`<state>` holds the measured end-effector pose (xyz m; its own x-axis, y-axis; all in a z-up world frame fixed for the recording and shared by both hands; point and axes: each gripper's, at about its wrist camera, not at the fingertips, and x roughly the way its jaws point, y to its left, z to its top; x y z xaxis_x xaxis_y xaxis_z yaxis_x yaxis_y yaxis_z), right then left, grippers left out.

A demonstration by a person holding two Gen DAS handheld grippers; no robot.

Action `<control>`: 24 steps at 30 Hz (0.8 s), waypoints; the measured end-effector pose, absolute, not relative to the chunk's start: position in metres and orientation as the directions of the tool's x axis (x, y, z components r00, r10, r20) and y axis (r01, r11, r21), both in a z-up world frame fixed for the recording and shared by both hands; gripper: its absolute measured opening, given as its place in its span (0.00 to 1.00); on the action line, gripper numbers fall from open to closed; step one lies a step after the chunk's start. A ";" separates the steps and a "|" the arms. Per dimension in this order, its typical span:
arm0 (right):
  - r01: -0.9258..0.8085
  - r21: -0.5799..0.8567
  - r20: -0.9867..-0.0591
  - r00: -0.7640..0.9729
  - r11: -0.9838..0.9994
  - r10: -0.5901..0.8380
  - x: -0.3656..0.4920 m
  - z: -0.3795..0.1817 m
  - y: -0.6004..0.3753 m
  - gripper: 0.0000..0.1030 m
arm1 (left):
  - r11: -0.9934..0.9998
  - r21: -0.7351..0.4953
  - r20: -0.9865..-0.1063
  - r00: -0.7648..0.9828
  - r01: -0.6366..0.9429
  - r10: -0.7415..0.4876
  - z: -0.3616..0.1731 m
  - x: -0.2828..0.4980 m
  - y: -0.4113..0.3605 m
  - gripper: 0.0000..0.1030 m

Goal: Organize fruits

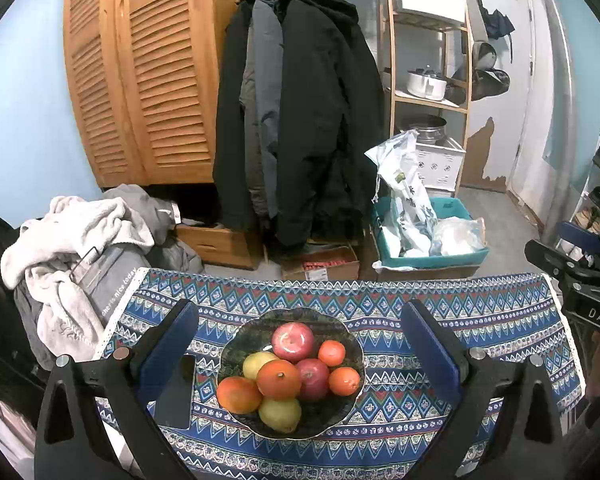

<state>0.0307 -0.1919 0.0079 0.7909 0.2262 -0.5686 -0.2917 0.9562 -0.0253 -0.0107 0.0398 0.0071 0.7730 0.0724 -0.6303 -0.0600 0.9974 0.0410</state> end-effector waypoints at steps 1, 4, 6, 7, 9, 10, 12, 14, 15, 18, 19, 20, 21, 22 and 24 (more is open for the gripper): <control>-0.291 -0.024 -0.570 0.790 0.956 0.226 0.031 0.008 -0.191 0.79 | 0.997 0.041 -0.630 0.773 -0.061 0.073 0.007 -0.011 0.040 0.99; -0.290 -0.024 -0.570 0.790 0.957 0.225 0.031 0.008 -0.193 0.79 | 0.997 0.039 -0.631 0.772 -0.061 0.072 0.007 -0.011 0.040 0.99; -0.292 -0.024 -0.570 0.790 0.956 0.227 0.031 0.008 -0.193 0.79 | 0.997 0.039 -0.630 0.773 -0.062 0.073 0.007 -0.011 0.040 0.99; -0.292 -0.026 -0.570 0.790 0.956 0.226 0.031 0.008 -0.192 0.79 | 0.997 0.040 -0.631 0.772 -0.063 0.074 0.007 -0.010 0.040 0.99; -0.292 -0.027 -0.571 0.789 0.956 0.225 0.031 0.007 -0.193 0.79 | 0.997 0.038 -0.631 0.772 -0.062 0.072 0.007 -0.011 0.040 0.99; -0.293 -0.027 -0.571 0.789 0.956 0.226 0.030 0.007 -0.195 0.79 | 0.997 0.039 -0.632 0.772 -0.063 0.073 0.007 -0.011 0.040 0.99; -0.292 -0.029 -0.570 0.790 0.956 0.224 0.030 0.007 -0.196 0.79 | 0.997 0.040 -0.635 0.769 -0.064 0.075 0.007 -0.011 0.040 0.99; -0.291 -0.027 -0.571 0.790 0.956 0.225 0.030 0.007 -0.195 0.79 | 0.997 0.040 -0.635 0.769 -0.064 0.075 0.007 -0.011 0.041 0.99; -0.291 -0.025 -0.570 0.790 0.956 0.225 0.030 0.007 -0.196 0.79 | 0.997 0.040 -0.634 0.769 -0.065 0.076 0.007 -0.011 0.040 0.99; -0.291 -0.029 -0.570 0.790 0.956 0.224 0.030 0.007 -0.195 0.79 | 0.997 0.040 -0.636 0.768 -0.065 0.075 0.007 -0.011 0.040 0.99; -0.291 -0.028 -0.570 0.790 0.956 0.224 0.030 0.007 -0.196 0.79 | 0.997 0.039 -0.637 0.767 -0.064 0.074 0.007 -0.011 0.041 0.99; -0.293 -0.028 -0.571 0.790 0.956 0.225 0.030 0.007 -0.195 0.79 | 0.997 0.036 -0.638 0.766 -0.063 0.072 0.007 -0.011 0.041 0.99; -0.292 -0.029 -0.570 0.790 0.956 0.224 0.030 0.007 -0.195 0.79 | 0.997 0.035 -0.640 0.765 -0.063 0.071 0.007 -0.011 0.042 0.99; -0.292 -0.029 -0.571 0.790 0.956 0.224 0.030 0.007 -0.195 0.79 | 0.997 0.035 -0.639 0.766 -0.062 0.070 0.007 -0.011 0.042 0.99; -0.292 -0.029 -0.571 0.790 0.956 0.224 0.030 0.007 -0.195 0.79 | 0.997 0.033 -0.638 0.767 -0.062 0.069 0.007 -0.012 0.043 0.99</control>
